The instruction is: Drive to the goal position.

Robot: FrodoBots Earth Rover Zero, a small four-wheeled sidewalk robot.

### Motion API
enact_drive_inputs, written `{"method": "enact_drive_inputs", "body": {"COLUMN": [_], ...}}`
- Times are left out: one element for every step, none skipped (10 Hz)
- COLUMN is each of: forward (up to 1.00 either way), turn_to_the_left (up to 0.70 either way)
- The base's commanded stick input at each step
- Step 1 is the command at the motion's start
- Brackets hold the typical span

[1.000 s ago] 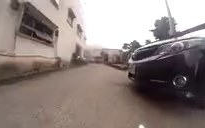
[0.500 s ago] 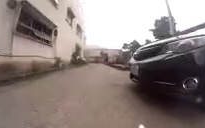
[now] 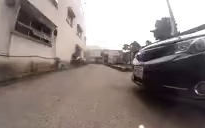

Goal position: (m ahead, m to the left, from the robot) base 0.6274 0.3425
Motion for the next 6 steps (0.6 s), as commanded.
{"method": "enact_drive_inputs", "body": {"forward": [0.30, 0.30, 0.30, 0.30, 0.30, 0.30], "turn_to_the_left": [0.00, 0.00, 0.00, 0.00, 0.00, 0.00]}}
